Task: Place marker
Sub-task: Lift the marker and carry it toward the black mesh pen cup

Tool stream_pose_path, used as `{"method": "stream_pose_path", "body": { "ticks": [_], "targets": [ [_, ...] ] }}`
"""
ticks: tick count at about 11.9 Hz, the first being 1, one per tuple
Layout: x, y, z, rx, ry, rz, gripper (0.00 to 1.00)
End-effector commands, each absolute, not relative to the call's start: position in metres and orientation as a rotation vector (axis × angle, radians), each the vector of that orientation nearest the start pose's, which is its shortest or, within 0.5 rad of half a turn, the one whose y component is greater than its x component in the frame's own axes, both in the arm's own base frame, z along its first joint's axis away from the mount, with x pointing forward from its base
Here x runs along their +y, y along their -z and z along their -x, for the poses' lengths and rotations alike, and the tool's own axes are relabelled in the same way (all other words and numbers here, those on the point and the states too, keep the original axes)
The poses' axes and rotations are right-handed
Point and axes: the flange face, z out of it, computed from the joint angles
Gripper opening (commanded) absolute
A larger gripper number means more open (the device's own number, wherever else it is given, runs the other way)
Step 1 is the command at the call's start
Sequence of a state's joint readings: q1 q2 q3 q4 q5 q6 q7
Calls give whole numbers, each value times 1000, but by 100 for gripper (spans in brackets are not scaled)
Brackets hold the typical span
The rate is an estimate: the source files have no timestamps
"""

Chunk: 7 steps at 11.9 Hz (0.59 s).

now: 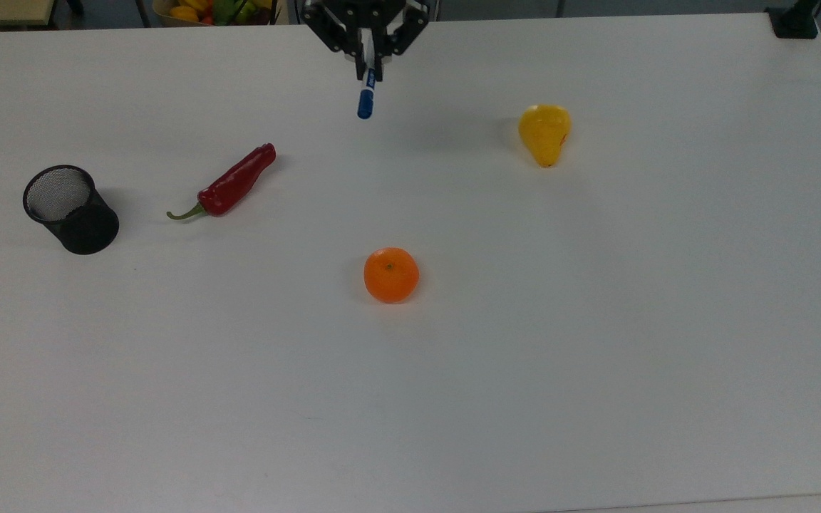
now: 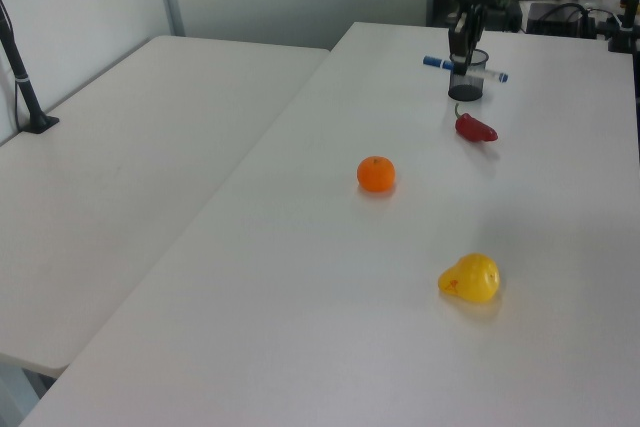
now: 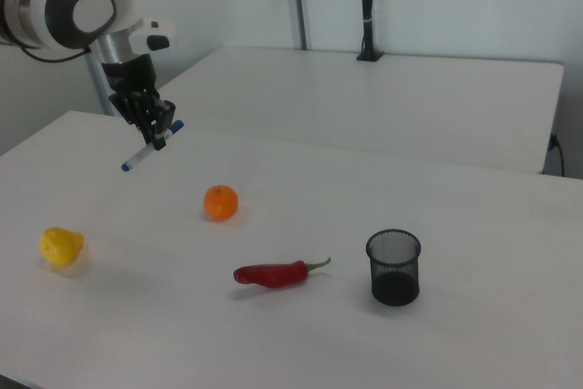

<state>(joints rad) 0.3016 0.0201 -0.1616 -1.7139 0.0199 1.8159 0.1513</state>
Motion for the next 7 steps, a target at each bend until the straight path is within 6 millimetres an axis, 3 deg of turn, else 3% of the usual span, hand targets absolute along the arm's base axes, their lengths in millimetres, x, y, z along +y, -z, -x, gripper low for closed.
{"method": "stream_pose_path", "body": {
  "ticks": [1,3,7],
  "targets": [
    [27,-590,-566,-49,123,3082,0],
    [-8,-593,-567,-62,147,3081,0],
    [-58,-607,-574,0,309,3083,0]
  ]
}}
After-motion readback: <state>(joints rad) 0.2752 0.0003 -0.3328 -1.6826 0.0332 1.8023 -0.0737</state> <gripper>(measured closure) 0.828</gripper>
